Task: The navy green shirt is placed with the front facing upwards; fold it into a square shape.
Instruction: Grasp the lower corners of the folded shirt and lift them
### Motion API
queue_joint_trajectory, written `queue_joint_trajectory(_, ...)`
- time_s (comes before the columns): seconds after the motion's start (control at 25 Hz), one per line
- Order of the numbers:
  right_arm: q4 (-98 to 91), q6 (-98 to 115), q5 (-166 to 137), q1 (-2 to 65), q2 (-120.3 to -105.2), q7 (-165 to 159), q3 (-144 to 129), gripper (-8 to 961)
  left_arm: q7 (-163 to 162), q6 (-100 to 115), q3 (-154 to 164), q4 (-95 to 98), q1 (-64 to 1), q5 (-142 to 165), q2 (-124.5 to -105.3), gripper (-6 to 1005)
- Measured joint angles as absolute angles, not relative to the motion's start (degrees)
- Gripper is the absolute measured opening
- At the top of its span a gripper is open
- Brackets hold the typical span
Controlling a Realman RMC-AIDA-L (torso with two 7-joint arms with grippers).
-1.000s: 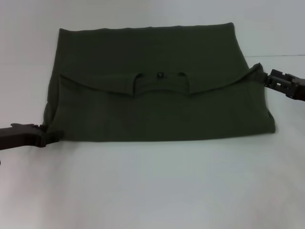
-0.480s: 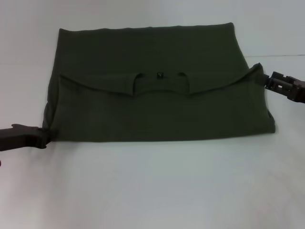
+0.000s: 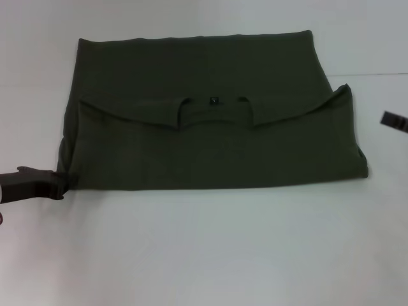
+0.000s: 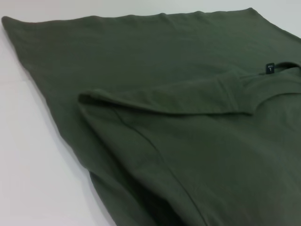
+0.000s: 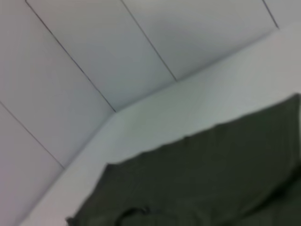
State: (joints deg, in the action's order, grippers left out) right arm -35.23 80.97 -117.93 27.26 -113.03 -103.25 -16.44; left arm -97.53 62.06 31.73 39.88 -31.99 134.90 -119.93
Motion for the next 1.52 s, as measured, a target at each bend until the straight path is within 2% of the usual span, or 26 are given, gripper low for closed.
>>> queue_joint_trajectory(0.08,-35.65,81.10,-119.88,26.68,-112.47,-101.74,-16.71,873,-97.43,62.04,31.73,39.91,-32.01,134.84,-119.98,47)
queue_joint_trajectory(0.16,-36.11,80.82,-121.32,25.81,-112.77,-97.62,-16.82,870,-97.35,61.92,31.74,39.91,-32.04,134.65,-120.05,46)
queue_joint_trajectory(0.24,-36.32,79.69,-121.83,24.76,-113.92,-91.94,-16.80,867,-97.31,61.59,31.73,39.91,-32.05,134.60,-120.18,46)
queue_joint_trajectory(0.4,-36.27,76.95,-120.79,22.43,-117.22,-81.45,-15.50,861,-97.28,61.13,31.73,39.91,-32.03,134.58,-120.53,45)
queue_joint_trajectory(0.52,-35.58,75.59,-120.05,21.80,-118.41,-77.32,-14.26,856,-97.22,60.96,31.73,39.91,-32.02,134.57,-120.65,45)
queue_joint_trajectory(1.52,-26.86,64.84,-120.23,27.71,-119.37,-75.56,-14.81,818,-96.63,60.36,31.64,40.31,-32.35,134.33,-121.03,49)
